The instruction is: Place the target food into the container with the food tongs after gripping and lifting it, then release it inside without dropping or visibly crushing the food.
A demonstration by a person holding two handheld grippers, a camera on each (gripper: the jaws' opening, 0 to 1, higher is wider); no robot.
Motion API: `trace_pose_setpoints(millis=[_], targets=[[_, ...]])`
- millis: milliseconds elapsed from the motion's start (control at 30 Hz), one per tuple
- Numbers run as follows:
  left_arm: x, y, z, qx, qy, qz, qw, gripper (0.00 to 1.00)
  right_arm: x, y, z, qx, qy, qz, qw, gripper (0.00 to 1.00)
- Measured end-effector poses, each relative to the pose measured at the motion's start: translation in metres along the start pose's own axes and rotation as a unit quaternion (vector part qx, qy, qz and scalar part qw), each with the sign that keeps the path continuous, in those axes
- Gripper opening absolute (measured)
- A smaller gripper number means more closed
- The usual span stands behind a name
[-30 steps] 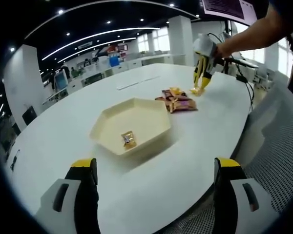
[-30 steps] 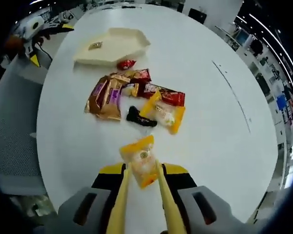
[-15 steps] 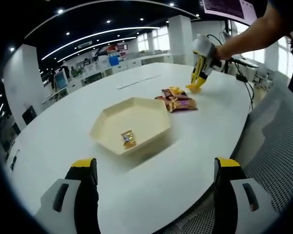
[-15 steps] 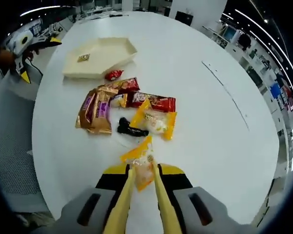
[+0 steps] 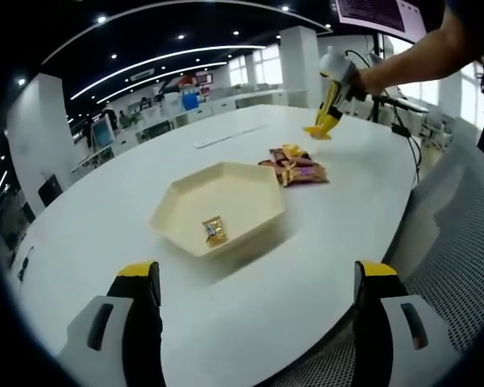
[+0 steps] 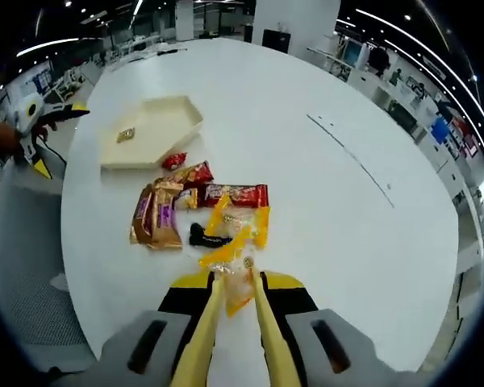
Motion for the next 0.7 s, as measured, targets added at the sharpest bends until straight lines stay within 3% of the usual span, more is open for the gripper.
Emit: trace_pose_setpoints(millis=[333, 700], targets=[[0.000, 0.002, 0.000, -0.005, 0.000, -0.005, 1.0000, 0.95, 0.020, -0.071, -0.004, 0.004, -0.001, 0.091, 0.9959, 0.21], [-0.001, 0.005, -0.001, -0.002, 0.000, -0.010, 1.0000, 0.96, 0.017, -0.134, -0.028, 0.030, -0.024, 0.138, 0.9898, 0.22]])
Point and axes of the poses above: the point that each gripper's makers call its tool centre point, and the gripper's own axes: x roughly backward along the fingers, z roughly to its right, y roughly out of its underside, the point moved 2 cm from there along x, roughly backward along the fingers, and after that the axes turned 2 degrees about y, right-handed, at the moved point
